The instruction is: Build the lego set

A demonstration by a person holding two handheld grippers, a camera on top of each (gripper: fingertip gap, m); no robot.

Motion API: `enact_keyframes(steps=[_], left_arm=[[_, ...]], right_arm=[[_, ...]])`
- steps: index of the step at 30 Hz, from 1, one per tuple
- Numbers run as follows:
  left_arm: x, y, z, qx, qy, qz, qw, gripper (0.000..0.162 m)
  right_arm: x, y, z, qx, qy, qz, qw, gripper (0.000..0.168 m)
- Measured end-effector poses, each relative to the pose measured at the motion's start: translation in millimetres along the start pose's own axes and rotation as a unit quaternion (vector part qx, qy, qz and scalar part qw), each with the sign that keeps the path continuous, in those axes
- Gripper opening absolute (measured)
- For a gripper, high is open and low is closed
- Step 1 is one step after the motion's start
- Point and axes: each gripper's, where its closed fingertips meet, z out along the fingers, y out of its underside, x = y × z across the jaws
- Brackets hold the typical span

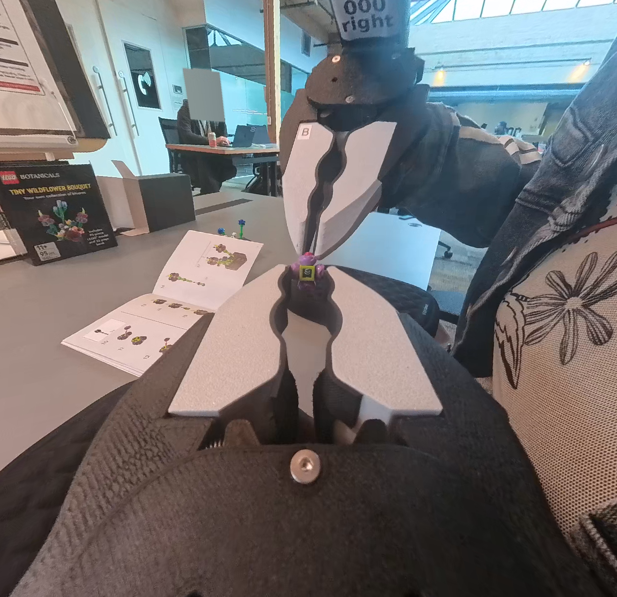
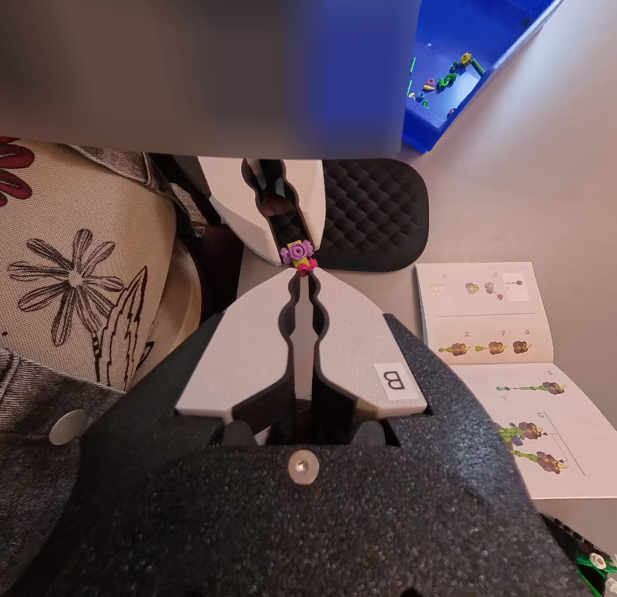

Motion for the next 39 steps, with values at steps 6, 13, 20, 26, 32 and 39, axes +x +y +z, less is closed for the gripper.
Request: enact_keyframes(steps=[6,13,20,26,32,39], left_arm=[[-1.1,-2.3,-2.0,0.010,0.000,-0.005,1.000,0.017],[-1.4,-4.8,-3.8,0.017,0.001,-0.010,1.000,0.017],[-2.0,-5.1,-4.3,0.019,-0.001,-0.012,1.000,0.017],[-2.9,-5.7,-4.3,0.022,-0.003,-0.014,1.000,0.017],[-2.4,-6.2,-3.9,0.023,-0.003,-0.014,1.000,0.017],[-2.6,-6.8,-4.0,0.025,-0.004,-0.015,1.000,0.017]], right_arm=[[-0.5,-3.2,-0.9,0.001,0.002,-0.002,1.000,0.005],[-0.5,-5.5,-0.6,0.003,0.007,-0.003,1.000,0.005],[1.9,-7.4,-0.4,0.008,0.009,-0.001,1.000,0.007],[2.2,-8.1,0.5,0.014,0.008,0.003,1.000,0.007],[1.9,-10.5,1.1,0.017,0.007,0.002,1.000,0.007],[2.4,-11.5,1.6,0.021,0.008,0.001,1.000,0.008]])
